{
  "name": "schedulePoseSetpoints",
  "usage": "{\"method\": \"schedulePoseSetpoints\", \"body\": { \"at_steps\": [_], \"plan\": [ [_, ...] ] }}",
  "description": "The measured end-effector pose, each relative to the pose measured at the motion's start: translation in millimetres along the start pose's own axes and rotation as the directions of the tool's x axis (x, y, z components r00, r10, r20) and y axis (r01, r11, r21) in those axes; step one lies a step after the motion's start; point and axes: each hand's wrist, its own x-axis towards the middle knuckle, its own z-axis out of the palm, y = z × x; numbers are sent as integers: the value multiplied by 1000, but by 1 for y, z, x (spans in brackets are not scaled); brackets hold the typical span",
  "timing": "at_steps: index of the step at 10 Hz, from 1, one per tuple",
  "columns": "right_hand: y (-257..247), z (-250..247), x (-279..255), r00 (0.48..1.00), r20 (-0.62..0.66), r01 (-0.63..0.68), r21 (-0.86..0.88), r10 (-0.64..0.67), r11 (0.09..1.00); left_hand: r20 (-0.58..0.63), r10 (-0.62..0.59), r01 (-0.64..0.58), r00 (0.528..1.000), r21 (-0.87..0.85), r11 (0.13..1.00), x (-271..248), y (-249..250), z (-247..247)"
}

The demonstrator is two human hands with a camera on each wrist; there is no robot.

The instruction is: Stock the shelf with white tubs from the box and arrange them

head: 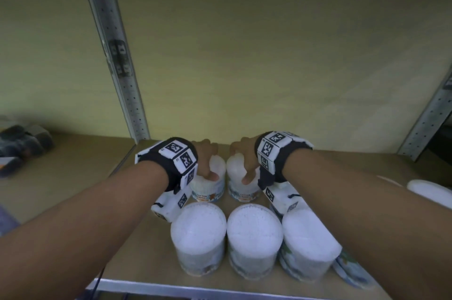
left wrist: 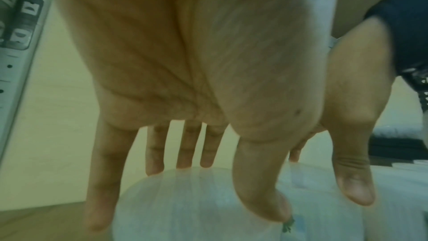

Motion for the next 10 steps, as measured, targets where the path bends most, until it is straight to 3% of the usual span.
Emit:
{"method": "schedulePoseSetpoints", "body": {
  "at_steps": [2, 3, 4, 8, 10],
  "plan": [
    [9, 32, 5, 998, -53, 34, 18, -33, 999, 54, 26, -23, 998, -49, 999, -17, -4, 11],
    [-9, 20, -81, 988, -134, 72, -15, -74, 997, 55, 49, -47, 997, -50, 998, -38, 1, 6],
    [-15, 15, -116, 972, -169, 160, -23, -161, 987, 63, 53, -49, 997, -60, 997, -45, 2, 6],
    [-14, 30, -137, 981, -128, 160, 130, -143, 979, 74, 61, -55, 995, -84, 995, -57, 9, 9],
    [-13, 28, -160, 969, -219, 164, 236, -112, 958, 28, 58, -54, 998, -121, 991, -59, 11, 11]
  ]
}}
